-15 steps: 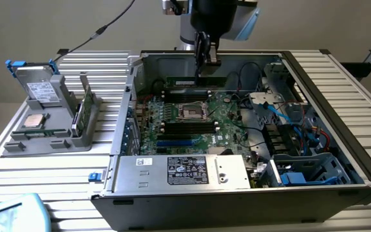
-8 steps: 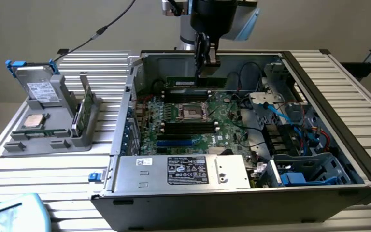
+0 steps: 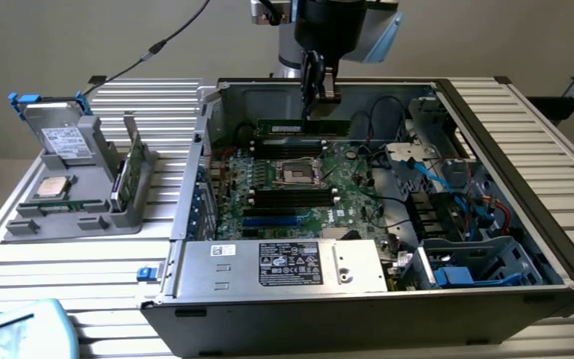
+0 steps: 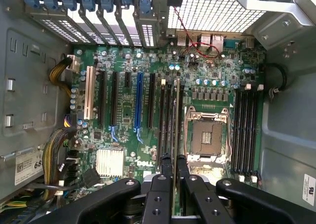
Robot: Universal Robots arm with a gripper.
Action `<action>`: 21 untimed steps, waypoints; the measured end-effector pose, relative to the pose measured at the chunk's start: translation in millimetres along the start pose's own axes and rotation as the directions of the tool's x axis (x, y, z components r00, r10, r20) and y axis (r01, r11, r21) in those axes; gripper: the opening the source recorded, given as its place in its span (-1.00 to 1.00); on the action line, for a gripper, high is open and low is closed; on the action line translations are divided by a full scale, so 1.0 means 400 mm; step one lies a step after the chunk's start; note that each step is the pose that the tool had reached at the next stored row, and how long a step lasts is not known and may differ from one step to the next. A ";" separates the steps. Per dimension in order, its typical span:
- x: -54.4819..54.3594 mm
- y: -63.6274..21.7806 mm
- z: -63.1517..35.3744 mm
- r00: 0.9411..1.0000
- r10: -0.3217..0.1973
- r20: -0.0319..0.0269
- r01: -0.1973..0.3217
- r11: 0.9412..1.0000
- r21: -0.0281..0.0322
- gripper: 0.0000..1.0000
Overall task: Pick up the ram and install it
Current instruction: 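Insert the ram into the slot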
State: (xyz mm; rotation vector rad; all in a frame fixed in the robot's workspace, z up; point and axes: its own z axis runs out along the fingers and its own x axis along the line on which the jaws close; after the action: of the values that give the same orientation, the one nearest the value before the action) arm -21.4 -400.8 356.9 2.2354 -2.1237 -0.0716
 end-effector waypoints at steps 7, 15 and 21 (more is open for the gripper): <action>0.000 -0.001 0.019 1.000 0.000 0.000 0.000 1.000 0.000 -0.71; 0.000 -0.002 0.056 1.000 0.000 0.000 0.000 1.000 0.000 -0.71; -0.001 -0.004 0.083 1.000 0.002 0.000 -0.002 1.000 0.000 -0.71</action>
State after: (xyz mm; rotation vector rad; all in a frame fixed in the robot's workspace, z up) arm -22.5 -400.8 323.8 2.2337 -2.1257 -0.0717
